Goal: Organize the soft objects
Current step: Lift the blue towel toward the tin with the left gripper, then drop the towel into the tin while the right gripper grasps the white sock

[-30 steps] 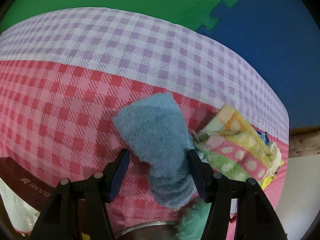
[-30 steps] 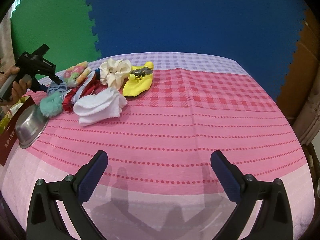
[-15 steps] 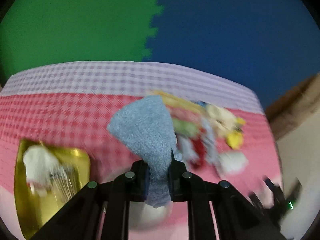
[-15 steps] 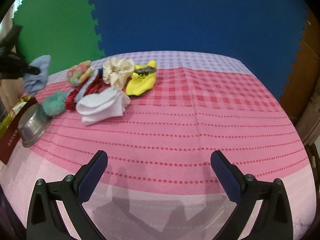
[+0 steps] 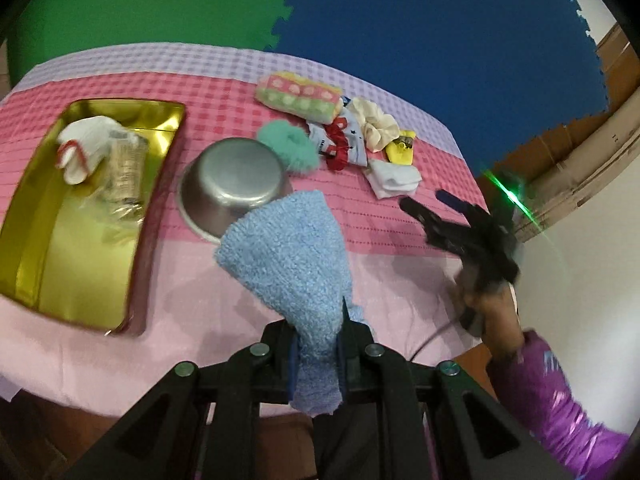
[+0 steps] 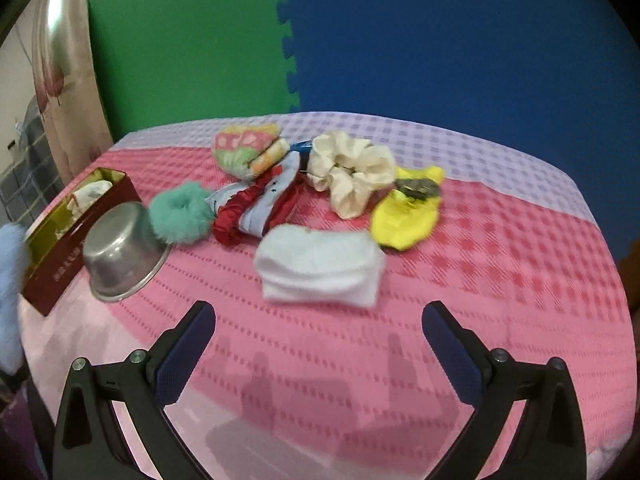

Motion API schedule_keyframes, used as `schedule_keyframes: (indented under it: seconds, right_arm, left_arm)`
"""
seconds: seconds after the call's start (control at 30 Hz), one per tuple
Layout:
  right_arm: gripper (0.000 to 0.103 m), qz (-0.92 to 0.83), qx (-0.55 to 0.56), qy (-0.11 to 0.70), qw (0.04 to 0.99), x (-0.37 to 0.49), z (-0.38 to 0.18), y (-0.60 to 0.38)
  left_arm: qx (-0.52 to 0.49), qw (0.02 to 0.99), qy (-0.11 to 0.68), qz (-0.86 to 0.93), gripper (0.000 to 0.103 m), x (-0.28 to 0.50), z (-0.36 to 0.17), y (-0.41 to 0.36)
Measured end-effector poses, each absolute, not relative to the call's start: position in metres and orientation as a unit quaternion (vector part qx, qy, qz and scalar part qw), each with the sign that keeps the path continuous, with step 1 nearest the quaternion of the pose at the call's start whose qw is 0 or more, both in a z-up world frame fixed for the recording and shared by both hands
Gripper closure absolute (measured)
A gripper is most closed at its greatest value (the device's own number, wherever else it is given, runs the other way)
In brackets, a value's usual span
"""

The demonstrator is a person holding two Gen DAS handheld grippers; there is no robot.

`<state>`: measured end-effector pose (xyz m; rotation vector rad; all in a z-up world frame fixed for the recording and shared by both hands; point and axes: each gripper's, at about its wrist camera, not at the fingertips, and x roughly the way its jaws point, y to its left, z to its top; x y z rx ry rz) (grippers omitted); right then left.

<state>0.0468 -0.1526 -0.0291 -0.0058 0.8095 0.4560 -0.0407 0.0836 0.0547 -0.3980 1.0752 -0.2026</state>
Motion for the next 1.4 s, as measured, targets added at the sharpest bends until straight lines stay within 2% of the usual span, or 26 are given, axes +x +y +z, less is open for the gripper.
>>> schedule_keyframes:
  seconds: [0.2, 0.23, 0.27, 0.3, 0.37, 0.4, 0.77, 1.07, 1.1, 1.27, 1.3, 1.33, 1.4]
  right_arm:
    - [0.000, 0.208, -0.004, 0.423, 0.882, 0.084, -0.047, -0.139]
    - [0.009, 0.211, 0.000, 0.427, 0.879, 0.086, -0.048, -0.138]
    - [0.023, 0.214, 0.005, 0.431, 0.877, 0.088, -0.051, -0.137]
    - [0.057, 0.210, 0.007, 0.443, 0.871, 0.089, -0.055, -0.137]
    - [0.069, 0.213, 0.011, 0.441, 0.872, 0.087, -0.055, -0.138]
    - [0.081, 0.214, 0.007, 0.439, 0.873, 0.082, -0.053, -0.138]
    - [0.082, 0.243, 0.065, 0.387, 0.887, -0.019, -0.013, -0.151]
    - [0.082, 0.264, 0.087, 0.364, 0.889, -0.067, 0.019, -0.140]
    - [0.082, 0.265, 0.084, 0.362, 0.890, -0.070, 0.021, -0.139]
    - [0.081, 0.268, 0.076, 0.361, 0.890, -0.077, 0.028, -0.133]
    - [0.081, 0.269, 0.075, 0.363, 0.889, -0.077, 0.029, -0.131]
    - [0.081, 0.270, 0.075, 0.363, 0.889, -0.077, 0.030, -0.130]
    - [0.081, 0.273, 0.074, 0.363, 0.888, -0.077, 0.033, -0.125]
  left_arm:
    - [-0.192, 0.842, 0.497, -0.077, 0.089, -0.071, 0.065, 0.099]
    - [-0.193, 0.844, 0.496, -0.072, 0.089, -0.073, 0.067, 0.101]
    - [-0.195, 0.844, 0.495, -0.068, 0.089, -0.076, 0.068, 0.103]
    - [-0.197, 0.845, 0.493, -0.065, 0.088, -0.080, 0.071, 0.107]
    - [-0.198, 0.848, 0.489, -0.049, 0.088, -0.085, 0.075, 0.116]
    - [-0.200, 0.849, 0.487, -0.040, 0.088, -0.089, 0.077, 0.122]
    - [-0.171, 0.864, 0.470, 0.056, 0.088, -0.088, 0.085, 0.196]
    - [-0.106, 0.859, 0.497, 0.071, 0.087, -0.033, 0.043, 0.242]
    - [-0.101, 0.858, 0.498, 0.070, 0.084, -0.027, 0.038, 0.246]
    - [-0.102, 0.845, 0.518, 0.084, 0.079, -0.003, 0.015, 0.267]
    - [-0.092, 0.845, 0.517, 0.094, 0.072, -0.001, 0.013, 0.269]
    - [-0.083, 0.844, 0.520, 0.104, 0.060, 0.001, 0.011, 0.270]
    - [-0.056, 0.843, 0.519, 0.132, 0.057, 0.002, 0.012, 0.271]
